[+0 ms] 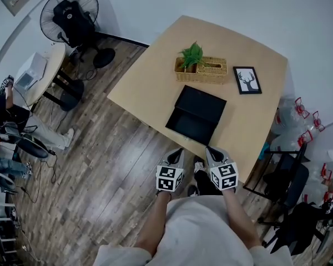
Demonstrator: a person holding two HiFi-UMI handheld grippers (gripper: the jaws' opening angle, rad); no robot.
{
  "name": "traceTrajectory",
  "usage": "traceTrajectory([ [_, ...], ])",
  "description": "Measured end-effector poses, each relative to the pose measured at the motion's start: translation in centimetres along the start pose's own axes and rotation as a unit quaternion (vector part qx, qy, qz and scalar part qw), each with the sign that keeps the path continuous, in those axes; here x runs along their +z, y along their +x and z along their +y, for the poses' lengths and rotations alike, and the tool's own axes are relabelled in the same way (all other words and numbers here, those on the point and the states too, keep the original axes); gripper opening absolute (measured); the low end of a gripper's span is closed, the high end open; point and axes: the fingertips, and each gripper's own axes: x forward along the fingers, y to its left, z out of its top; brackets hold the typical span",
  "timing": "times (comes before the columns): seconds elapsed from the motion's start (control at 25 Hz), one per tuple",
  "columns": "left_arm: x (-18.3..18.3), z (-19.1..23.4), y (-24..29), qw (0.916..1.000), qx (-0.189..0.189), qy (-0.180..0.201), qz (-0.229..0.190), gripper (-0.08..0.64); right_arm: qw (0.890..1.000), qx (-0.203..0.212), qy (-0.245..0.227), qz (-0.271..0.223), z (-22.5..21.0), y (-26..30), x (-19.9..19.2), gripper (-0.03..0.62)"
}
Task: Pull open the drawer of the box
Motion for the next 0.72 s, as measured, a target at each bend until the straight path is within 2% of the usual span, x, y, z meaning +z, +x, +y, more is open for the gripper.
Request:
traceTrajectory([
  [0.16, 0.1, -0.6, -0.3, 0.9999, -0.015, 0.002, -0.004, 0.054, 1.0, -0.005, 0.004, 0.0, -0.1, -0.4, -0.4, 0.0],
  [0.48, 0.2, -0.4, -1.0, 0.9999, -0.007, -0.003, -0.012, 0.054, 1.0, -0.019, 0.004, -0.005, 0.1, -1.3, -0.5, 0.0],
  [0.72, 0.6, -1.0, -1.1, 0.9996, -0.02, -0.009, -0.019, 0.054, 1.0, -0.02, 0.006, 0.004, 0.2, -1.9, -1.3, 0.0],
])
